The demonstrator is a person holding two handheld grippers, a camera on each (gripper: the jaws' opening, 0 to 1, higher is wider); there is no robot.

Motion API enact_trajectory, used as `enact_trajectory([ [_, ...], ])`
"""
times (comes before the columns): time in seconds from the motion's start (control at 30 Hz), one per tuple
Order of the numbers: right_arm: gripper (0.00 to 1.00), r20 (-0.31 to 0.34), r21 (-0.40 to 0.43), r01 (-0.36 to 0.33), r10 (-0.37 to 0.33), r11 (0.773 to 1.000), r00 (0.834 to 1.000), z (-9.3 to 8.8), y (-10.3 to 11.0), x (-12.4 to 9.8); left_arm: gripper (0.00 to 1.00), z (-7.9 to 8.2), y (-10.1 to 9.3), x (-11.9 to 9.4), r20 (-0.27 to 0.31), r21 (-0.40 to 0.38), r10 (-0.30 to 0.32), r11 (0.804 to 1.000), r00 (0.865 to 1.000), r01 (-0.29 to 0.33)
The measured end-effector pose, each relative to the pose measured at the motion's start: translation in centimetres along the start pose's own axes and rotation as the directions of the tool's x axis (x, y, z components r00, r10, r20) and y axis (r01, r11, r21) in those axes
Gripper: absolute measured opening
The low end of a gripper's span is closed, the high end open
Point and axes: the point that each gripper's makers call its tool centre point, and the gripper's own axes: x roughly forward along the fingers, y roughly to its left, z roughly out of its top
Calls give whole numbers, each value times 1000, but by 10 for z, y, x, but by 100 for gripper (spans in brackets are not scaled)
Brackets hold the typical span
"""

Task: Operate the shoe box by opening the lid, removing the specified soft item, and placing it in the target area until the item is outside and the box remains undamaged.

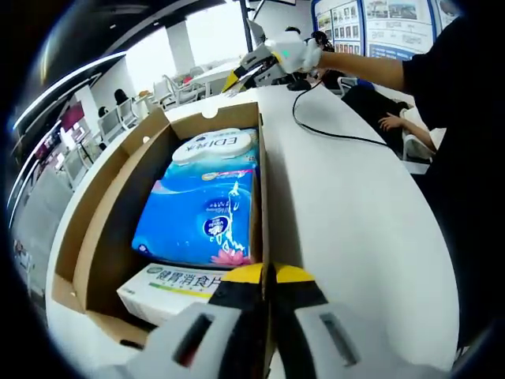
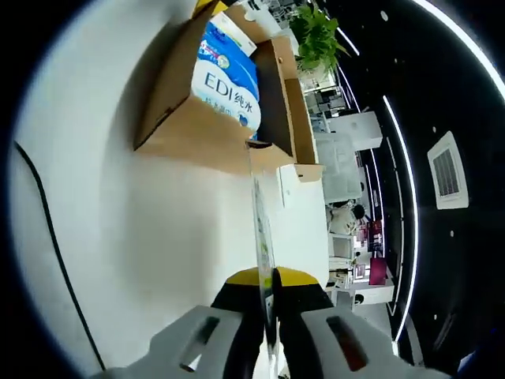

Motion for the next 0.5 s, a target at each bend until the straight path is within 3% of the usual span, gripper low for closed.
enact_trajectory([
  [0.5,1,1,53,-112,112,992,994,-3,36,26,2,0,0,0,-3,-2,2,1000,1000,-2],
])
